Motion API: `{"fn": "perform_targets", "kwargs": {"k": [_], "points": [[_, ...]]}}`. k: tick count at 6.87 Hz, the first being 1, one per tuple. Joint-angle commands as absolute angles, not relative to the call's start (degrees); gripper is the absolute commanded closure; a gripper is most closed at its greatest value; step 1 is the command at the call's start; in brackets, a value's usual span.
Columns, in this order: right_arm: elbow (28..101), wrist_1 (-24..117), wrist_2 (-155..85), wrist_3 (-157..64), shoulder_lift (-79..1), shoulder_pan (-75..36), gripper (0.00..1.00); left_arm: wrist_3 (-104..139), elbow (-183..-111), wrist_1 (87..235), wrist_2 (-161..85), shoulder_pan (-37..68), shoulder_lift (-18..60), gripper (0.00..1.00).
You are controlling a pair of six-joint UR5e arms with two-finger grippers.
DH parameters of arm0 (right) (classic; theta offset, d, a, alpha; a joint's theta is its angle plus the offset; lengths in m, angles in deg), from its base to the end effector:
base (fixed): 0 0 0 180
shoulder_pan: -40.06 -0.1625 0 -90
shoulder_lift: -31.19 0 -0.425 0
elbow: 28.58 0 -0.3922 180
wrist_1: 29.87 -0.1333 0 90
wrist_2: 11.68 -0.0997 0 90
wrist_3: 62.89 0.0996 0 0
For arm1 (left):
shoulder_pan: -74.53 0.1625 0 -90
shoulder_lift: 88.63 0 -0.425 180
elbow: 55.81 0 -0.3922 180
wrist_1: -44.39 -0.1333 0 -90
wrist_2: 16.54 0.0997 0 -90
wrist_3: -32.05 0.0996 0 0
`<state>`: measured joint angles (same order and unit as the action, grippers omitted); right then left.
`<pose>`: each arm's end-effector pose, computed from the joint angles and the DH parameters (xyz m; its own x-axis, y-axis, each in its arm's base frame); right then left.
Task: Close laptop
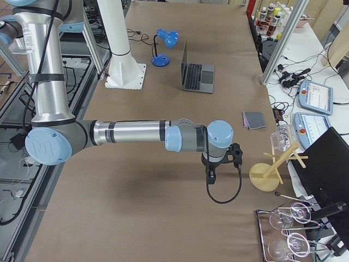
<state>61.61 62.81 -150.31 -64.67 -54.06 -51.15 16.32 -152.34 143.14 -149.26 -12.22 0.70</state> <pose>0.0697 -0.5268 0.6141 0.6617 -0.0467 0.7483 -0.0005 0.9980 0.0627 -0.0373 -0.5030 0.5931 0.7116 -0.0574 -0.7003 0.1434 0.9875 0.0648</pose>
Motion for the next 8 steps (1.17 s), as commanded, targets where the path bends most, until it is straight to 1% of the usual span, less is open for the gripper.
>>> {"fn": "perform_targets", "kwargs": {"k": [1, 8], "points": [[63.51, 62.86, -150.63, -64.56, -55.37, -51.61, 0.0, 16.31, -152.84, 143.0, -149.35, -12.13, 0.32, 0.02], [64.05, 62.94, -150.72, -64.47, -55.47, -51.52, 0.0, 16.93, -151.88, 142.92, -148.56, -12.13, 0.76, 0.02]]}}
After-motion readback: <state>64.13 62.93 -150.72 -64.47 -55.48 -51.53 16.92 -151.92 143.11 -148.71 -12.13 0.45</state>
